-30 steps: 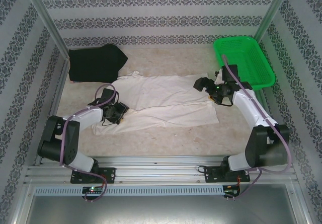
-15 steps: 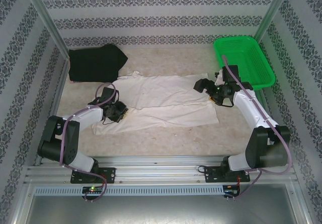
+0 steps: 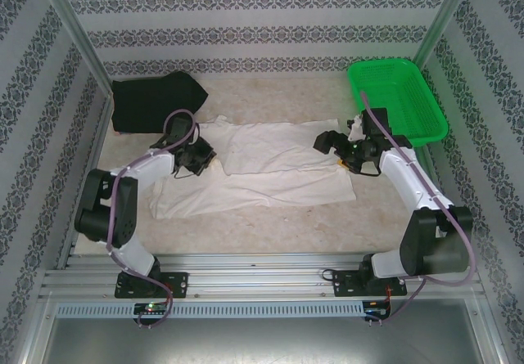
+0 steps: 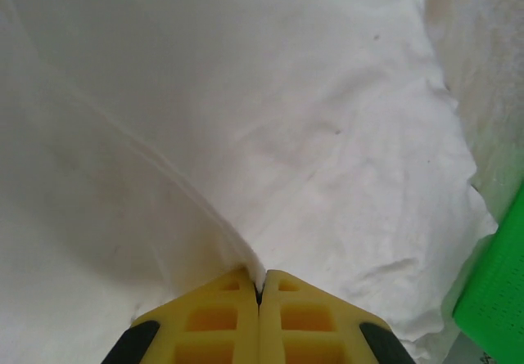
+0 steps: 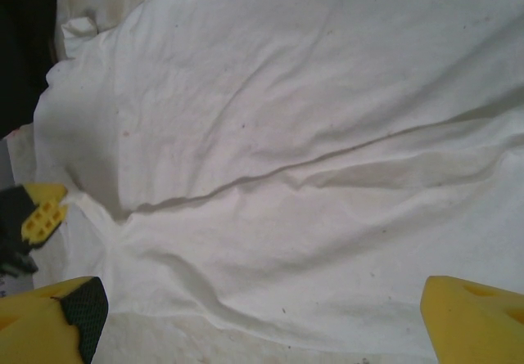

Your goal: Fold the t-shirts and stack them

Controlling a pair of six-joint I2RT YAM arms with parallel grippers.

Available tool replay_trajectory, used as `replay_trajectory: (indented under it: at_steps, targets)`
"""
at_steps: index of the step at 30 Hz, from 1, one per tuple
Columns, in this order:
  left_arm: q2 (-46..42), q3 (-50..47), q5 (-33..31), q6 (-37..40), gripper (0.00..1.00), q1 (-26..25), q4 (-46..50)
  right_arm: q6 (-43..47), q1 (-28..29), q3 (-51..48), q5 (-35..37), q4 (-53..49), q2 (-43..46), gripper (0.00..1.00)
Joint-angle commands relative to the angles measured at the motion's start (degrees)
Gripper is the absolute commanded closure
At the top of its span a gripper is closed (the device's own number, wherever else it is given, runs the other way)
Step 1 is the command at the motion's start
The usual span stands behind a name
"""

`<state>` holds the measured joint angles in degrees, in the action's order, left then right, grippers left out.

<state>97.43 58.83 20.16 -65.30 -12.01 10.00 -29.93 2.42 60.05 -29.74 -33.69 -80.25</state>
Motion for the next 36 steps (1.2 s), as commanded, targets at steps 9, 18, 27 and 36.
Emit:
replay_trajectory:
  at_steps: [9,18,27,36]
  targets:
    - [11.34,10.21,4.41,9.51,0.73,-0.72,5.18,1.76,0.57,-3.62,-2.94,-1.03,2.55,0.02]
    - [-6.09,8.32,-5.5,11.61,0.31,-0.55,15.6,2.81,0.66,-4.23,3.51,-6.91,1.09,0.02]
    - [-27.73,-18.3,-10.88,5.09,0.3,2.9,13.58,-1.01,1.99,-9.09,9.22,1.61,-3.69,0.02]
    - [-29.91,-30.27,-18.63,2.87,0.39,7.61,10.45,-2.96,4.4,-12.06,20.11,3.81,-8.07,0.02]
